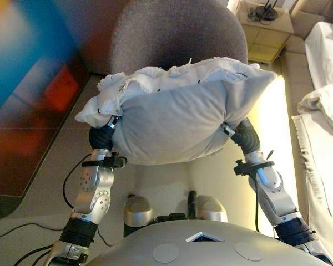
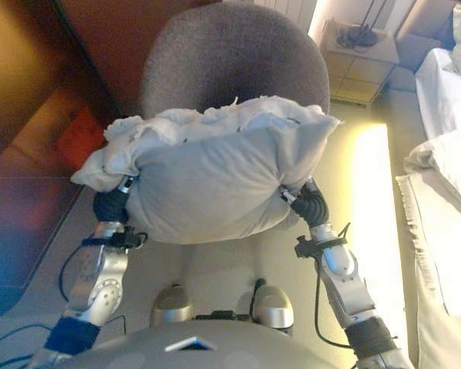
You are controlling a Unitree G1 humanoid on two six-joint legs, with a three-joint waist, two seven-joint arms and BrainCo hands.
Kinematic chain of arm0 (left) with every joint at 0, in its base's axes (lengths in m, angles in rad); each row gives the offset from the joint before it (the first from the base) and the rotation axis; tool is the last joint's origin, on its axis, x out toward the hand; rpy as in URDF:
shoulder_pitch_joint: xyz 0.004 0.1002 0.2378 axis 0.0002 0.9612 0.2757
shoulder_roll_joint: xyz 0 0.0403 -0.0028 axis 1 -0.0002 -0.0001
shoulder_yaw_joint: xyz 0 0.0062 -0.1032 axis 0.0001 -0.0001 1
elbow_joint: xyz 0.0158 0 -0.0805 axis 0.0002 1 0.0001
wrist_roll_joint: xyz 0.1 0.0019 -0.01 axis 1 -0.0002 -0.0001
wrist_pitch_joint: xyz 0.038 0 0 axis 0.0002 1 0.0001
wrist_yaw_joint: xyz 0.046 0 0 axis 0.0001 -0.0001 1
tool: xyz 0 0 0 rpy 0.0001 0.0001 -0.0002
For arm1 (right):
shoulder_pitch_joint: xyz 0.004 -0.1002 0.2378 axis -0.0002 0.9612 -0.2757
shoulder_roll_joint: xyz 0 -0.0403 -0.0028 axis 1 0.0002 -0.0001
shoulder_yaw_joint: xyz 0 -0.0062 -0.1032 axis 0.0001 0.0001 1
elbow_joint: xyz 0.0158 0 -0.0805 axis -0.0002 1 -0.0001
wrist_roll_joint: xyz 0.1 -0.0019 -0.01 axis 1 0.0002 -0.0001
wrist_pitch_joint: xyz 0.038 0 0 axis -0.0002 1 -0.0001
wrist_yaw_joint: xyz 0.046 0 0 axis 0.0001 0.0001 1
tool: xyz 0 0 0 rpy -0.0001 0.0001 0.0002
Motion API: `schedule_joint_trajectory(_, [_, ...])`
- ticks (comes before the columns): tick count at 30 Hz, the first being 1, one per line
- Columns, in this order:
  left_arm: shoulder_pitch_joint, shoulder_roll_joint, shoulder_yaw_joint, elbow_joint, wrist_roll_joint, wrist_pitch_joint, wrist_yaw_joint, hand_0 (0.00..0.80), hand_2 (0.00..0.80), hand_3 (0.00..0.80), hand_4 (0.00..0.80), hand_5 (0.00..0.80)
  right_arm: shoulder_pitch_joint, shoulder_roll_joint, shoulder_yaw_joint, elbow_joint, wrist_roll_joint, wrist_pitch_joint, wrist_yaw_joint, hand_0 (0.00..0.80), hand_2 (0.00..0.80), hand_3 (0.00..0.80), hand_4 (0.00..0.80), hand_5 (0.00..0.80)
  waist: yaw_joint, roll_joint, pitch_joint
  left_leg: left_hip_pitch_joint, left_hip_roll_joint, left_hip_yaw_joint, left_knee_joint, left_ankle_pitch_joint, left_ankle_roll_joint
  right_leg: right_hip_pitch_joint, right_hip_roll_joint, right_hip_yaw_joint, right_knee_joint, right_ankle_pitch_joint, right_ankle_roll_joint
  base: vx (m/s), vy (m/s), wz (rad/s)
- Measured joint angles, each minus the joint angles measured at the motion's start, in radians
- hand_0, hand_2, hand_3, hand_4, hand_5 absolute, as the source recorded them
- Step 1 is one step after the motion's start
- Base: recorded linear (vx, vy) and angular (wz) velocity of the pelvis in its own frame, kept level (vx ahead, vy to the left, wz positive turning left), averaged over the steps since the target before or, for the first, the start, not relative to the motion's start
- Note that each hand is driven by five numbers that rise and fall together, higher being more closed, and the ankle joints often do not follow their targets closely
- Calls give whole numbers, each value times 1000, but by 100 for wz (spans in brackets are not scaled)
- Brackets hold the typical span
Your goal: Pick up the cushion and take it to the sofa
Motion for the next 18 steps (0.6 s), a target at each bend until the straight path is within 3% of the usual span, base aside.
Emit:
schedule_joint_trajectory(1, [-10, -2, -1, -16, 1, -3, -1, 800, 800, 800, 800, 800, -19, -12, -1, 8, -2, -8, -2, 800, 800, 800, 800, 800, 18, 38, 22, 17, 18, -16, -51, 47, -58, -45, 42, -11, 179, -71, -17, 472, 60, -83])
schedule_joint_trajectory(2, [-9, 21, 7, -17, 0, -9, 3, 800, 800, 800, 800, 800, -23, 12, 15, 13, -4, -3, -9, 800, 800, 800, 800, 800, 45, 11, 32, 33, 15, 26, -56, 48, -65, -45, 48, -7, 309, -173, -16, 509, 64, -77])
schedule_joint_trajectory(3, [-3, 37, 20, -16, -2, -8, 11, 800, 800, 800, 800, 800, -17, 26, 40, 12, -5, -2, -10, 800, 800, 800, 800, 800, 52, -14, 36, 35, 7, 28, -28, 49, -78, 7, 50, -8, 302, -251, -51, 395, 52, -20])
schedule_joint_trajectory(4, [-18, 28, 33, 0, -1, -7, 16, 800, 800, 800, 800, 800, -16, 29, 43, 16, -5, -3, -11, 800, 800, 800, 800, 800, 39, -9, 63, 5, 15, 0, 61, 41, -80, 75, 66, -4, 220, -251, -100, 482, 85, 26])
schedule_joint_trajectory(5, [-10, 23, 26, 2, 0, -8, 22, 800, 800, 800, 800, 800, -4, 37, 40, 16, -5, 1, -17, 800, 800, 800, 800, 800, 45, -19, 66, -51, 7, -24, 99, 30, -91, 85, 72, 23, 179, -242, -107, 433, 85, 30])
schedule_joint_trajectory(7, [-4, 9, 24, 0, 2, -10, 22, 800, 800, 800, 800, 800, -4, 34, 30, 15, -4, -2, -16, 800, 800, 800, 800, 800, 69, -6, 75, -108, 2, -53, -9, 42, -83, 106, 81, 72, 119, -203, -108, 491, 114, -5])
schedule_joint_trajectory(9, [-3, -6, 17, 1, 1, -10, 23, 800, 800, 800, 800, 800, -2, 16, 25, 15, -3, -1, -15, 800, 800, 800, 800, 800, 68, 12, 85, -122, 19, -73, -107, 74, -78, 164, 107, 109, 78, -198, -108, 478, 145, 13])
schedule_joint_trajectory(12, [-2, -12, 13, 2, 1, -24, 22, 800, 800, 800, 800, 800, -5, 3, 20, 14, 0, -3, 0, 800, 800, 800, 800, 800, 97, 47, 74, -152, 57, -92, -124, 87, -69, 208, 125, 141, 84, -244, -108, 441, 185, -21])
schedule_joint_trajectory(14, [-9, -8, 14, 3, 1, -30, 22, 800, 800, 800, 800, 800, -5, 5, 17, 12, 2, -3, 1, 800, 800, 800, 800, 800, 98, 51, 68, -167, 61, -57, -89, 92, -63, 249, 105, 146, 84, -289, -78, 549, 220, -18])
schedule_joint_trajectory(15, [-12, -2, 16, 6, 1, -29, 22, 800, 800, 800, 800, 800, -4, 11, 18, 12, 4, -3, 2, 800, 800, 800, 800, 800, 97, 30, 63, -161, 41, -35, -53, 148, -68, 261, 71, 150, 96, -321, -54, 387, 149, -20])
schedule_joint_trajectory(16, [-13, 7, 21, 6, 1, -28, 22, 800, 800, 800, 800, 800, -3, 19, 19, 10, 9, -2, 2, 800, 800, 800, 800, 800, 96, -2, 56, -158, 10, -15, -16, 170, -50, 279, 26, 147, 100, -341, -23, 393, 157, -45])
schedule_joint_trajectory(18, [-20, 24, 37, 8, 0, -22, 21, 800, 800, 800, 800, 800, 0, 39, 24, -10, 10, 1, 1, 800, 800, 800, 800, 800, 122, -65, 36, -155, -46, 35, 19, 160, 0, 271, -52, 114, 173, -358, 24, 403, 183, -29])
